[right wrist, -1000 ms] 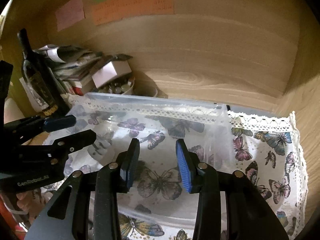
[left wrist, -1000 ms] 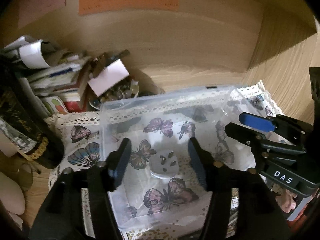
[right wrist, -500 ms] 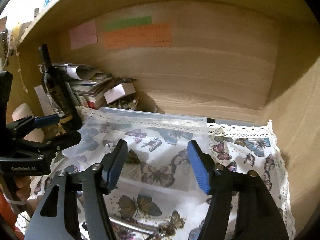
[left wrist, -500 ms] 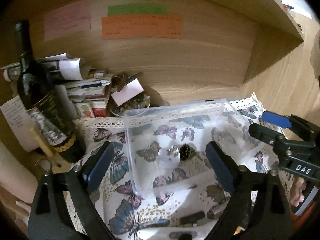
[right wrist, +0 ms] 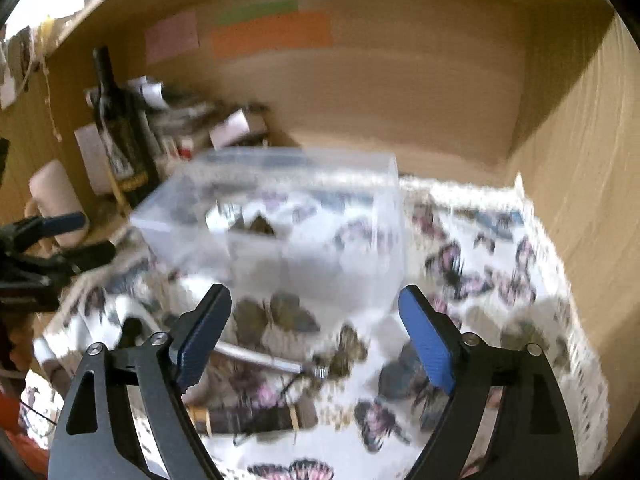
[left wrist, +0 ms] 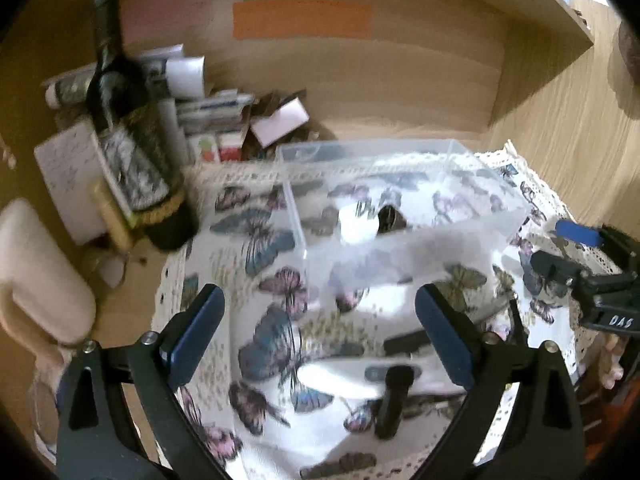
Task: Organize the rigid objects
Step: 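Withdraw both open tools from the box back toward the remaining items, then grasp the small black clip with the left tool while the right tool grasps the black-and-gold cylinder, then carry the cylinder into the box with the right tool while the left tool releases the clip inside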
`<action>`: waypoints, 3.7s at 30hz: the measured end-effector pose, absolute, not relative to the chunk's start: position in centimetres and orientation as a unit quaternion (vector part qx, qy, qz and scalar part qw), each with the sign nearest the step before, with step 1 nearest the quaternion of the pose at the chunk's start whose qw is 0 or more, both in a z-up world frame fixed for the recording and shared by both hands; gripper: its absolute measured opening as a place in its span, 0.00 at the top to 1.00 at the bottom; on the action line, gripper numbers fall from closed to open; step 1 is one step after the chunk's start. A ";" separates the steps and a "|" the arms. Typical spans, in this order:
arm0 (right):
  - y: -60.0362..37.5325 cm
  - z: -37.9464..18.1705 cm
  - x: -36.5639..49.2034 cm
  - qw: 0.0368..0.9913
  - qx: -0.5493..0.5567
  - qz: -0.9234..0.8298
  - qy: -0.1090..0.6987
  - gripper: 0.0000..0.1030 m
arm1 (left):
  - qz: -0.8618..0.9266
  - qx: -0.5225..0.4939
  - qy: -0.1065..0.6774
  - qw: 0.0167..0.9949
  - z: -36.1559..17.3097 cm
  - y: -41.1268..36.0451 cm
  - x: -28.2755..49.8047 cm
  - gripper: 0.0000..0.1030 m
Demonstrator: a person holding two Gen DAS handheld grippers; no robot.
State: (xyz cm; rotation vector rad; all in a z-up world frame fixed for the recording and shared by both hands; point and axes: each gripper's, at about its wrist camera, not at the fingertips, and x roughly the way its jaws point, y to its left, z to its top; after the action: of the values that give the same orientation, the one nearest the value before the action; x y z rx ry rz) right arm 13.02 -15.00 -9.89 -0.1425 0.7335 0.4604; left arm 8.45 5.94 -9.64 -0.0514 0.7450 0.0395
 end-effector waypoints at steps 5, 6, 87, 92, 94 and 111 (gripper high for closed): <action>-15.8 -12.0 11.9 0.889 -0.049 0.238 0.389 0.18 | 0.021 -0.034 0.378 0.925 -11.0 5.7 6.8 0.05; -16.0 -12.2 11.6 0.887 -0.047 0.240 0.392 0.17 | 0.021 -0.034 0.380 0.924 -11.2 5.6 6.5 0.05; -14.6 -6.3 17.9 0.927 -0.042 0.223 0.299 0.23 | -0.014 -0.052 0.312 0.949 -7.2 5.8 12.7 0.79; -13.3 -7.0 19.9 0.922 -0.053 0.227 0.310 0.23 | 0.001 -0.059 0.326 0.943 -7.8 6.4 14.8 0.79; -12.8 -7.6 20.7 0.916 -0.052 0.231 0.323 0.23 | 0.003 -0.056 0.336 0.940 -8.3 6.5 15.7 0.79; -9.6 -11.7 23.6 0.883 -0.069 0.247 0.393 0.23 | -0.001 -0.045 0.377 0.925 -11.3 6.4 18.6 0.79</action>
State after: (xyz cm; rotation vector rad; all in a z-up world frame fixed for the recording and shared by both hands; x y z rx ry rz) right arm 23.56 -9.64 -11.66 -0.1447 0.8177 0.5150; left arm 18.60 6.41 -11.25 -0.0932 0.7742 -0.0029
